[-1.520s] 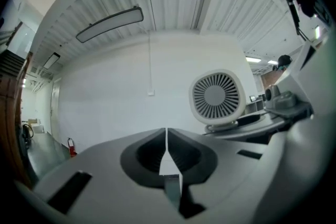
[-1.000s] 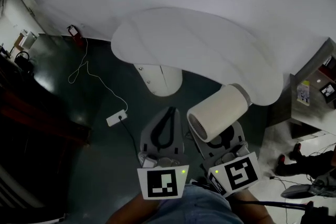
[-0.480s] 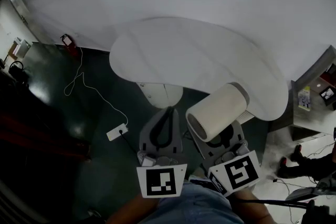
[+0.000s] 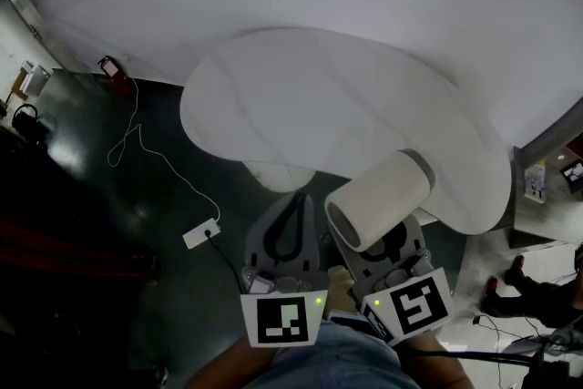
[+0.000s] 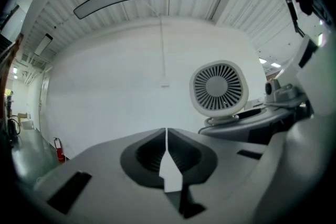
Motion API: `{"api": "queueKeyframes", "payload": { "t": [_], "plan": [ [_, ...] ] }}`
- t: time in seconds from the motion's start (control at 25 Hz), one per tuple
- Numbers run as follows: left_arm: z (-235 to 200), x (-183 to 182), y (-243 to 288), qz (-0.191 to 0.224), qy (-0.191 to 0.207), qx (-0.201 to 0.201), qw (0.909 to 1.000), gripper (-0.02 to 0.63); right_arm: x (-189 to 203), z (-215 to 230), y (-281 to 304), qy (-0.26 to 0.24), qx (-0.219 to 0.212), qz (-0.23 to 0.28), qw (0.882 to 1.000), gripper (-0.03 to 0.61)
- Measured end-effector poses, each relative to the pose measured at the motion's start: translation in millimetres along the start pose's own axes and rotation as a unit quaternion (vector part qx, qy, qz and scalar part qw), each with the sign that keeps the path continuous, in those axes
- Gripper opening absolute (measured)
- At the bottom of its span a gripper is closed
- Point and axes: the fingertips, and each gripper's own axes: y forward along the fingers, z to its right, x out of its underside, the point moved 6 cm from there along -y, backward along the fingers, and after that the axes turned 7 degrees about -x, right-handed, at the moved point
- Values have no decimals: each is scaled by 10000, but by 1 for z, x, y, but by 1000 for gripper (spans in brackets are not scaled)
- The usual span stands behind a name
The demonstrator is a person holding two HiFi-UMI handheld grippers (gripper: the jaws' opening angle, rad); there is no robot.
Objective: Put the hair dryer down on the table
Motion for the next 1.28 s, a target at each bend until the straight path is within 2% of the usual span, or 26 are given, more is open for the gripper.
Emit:
{"api": "queueKeyframes", "payload": {
  "t": [0.48, 0.76, 1.0, 1.28],
  "plan": [
    [3, -17, 153, -46, 126, -186, 9997, 14, -20, 127, 89, 131, -201, 36, 9997, 219],
    [-2, -38, 210, 188, 106, -291, 9993, 14, -44, 173, 127, -50, -239, 151, 9996, 219],
    [-20, -36, 251, 149, 83, -312, 9994, 14, -49, 205, 164, -22, -78, 115, 9999, 219],
    [-51, -19, 324, -69, 29, 88, 9999, 14, -41, 233, 226, 45, 187, -233, 9995, 219]
  ]
}}
